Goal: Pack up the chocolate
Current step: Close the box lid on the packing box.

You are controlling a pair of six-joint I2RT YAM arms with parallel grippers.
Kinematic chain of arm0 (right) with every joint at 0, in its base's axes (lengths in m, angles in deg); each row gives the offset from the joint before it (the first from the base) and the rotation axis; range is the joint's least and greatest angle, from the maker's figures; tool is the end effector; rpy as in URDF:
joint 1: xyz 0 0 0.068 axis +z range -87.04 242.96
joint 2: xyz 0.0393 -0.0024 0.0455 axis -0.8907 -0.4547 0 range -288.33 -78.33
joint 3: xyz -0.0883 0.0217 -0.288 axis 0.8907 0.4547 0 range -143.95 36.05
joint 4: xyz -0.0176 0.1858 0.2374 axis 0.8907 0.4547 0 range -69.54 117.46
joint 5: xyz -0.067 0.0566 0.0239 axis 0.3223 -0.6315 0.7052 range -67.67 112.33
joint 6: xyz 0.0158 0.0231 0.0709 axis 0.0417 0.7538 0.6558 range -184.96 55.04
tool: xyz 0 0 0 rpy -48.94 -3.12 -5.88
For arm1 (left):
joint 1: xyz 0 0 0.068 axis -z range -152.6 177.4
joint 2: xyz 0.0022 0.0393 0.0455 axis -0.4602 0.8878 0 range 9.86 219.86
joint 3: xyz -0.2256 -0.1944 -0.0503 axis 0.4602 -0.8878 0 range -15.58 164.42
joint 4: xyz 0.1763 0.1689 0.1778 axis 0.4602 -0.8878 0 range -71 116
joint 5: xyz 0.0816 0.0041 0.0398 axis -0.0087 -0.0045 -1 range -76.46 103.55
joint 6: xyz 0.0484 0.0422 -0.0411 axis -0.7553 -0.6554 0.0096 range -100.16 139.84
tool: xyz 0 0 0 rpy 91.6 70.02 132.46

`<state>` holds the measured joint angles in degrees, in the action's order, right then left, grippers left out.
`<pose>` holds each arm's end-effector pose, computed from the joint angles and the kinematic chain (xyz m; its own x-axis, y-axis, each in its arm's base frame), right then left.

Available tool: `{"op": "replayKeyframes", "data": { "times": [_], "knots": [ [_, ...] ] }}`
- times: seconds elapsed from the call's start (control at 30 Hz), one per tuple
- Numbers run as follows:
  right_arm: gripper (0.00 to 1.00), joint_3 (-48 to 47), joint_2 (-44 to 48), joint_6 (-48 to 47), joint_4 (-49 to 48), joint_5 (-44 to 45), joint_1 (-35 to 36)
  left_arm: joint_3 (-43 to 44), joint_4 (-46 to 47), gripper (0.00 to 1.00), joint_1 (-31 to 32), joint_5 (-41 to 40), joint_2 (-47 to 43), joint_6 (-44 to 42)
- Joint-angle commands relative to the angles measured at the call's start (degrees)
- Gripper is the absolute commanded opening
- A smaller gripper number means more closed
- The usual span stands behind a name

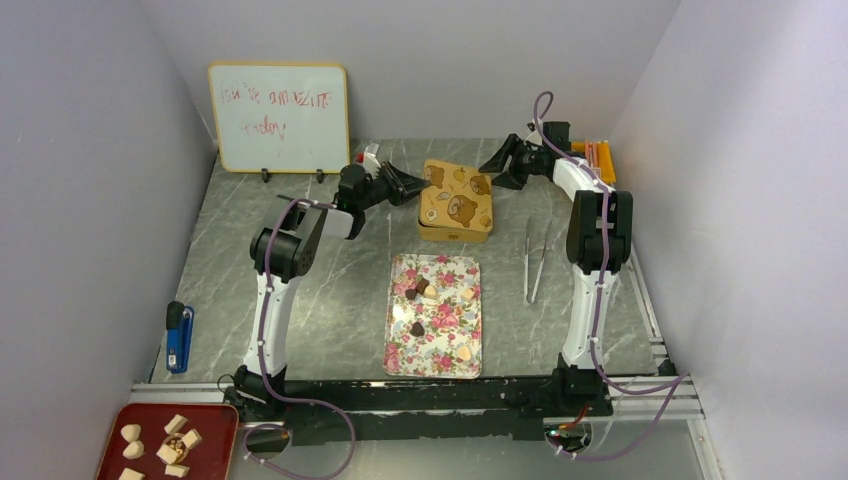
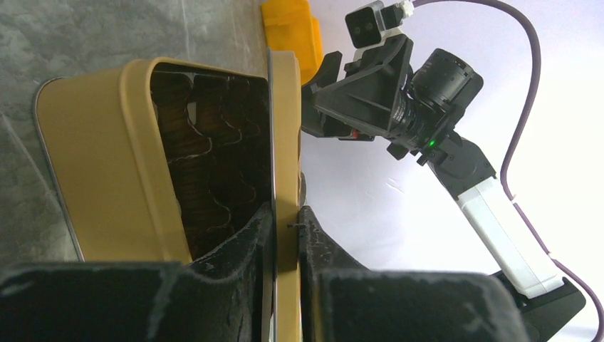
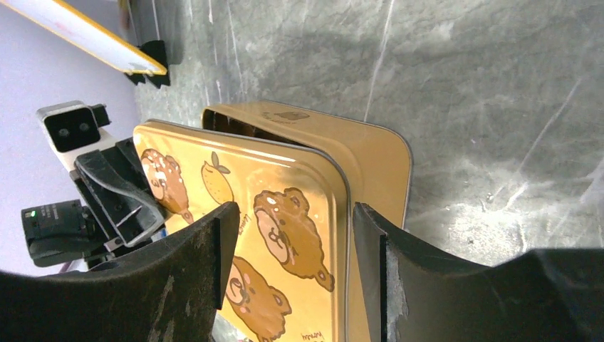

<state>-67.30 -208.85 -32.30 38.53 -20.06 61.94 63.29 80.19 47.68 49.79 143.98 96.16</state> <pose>0.5809 0.0333 0.1726 -0.8467 0.4138 -0.3345 -0.0054 0.6220 0.7830 0.5160 -0.2313 0.1199 -0.8144 -0.5345 -0.2258 0.1803 0.1369 -0.9740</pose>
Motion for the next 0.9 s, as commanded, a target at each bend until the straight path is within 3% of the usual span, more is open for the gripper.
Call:
{"op": "replayKeyframes", "data": {
  "times": [0.0,0.63,0.87],
  "knots": [
    [0.63,-2.1,0.6,-1.3,0.8,2.5,0.0,0.1,4.4,0.05,-0.7,-0.7,0.4,0.0],
    [0.62,-1.0,2.7,-3.5,2.6,3.9,0.6,-2.4,6.8,0.05,-1.2,-0.8,0.7,1.3],
    [0.61,-2.2,2.4,-4.6,4.0,4.4,1.8,-3.1,7.0,0.2,-1.4,-0.9,0.5,1.4]
  ]
}}
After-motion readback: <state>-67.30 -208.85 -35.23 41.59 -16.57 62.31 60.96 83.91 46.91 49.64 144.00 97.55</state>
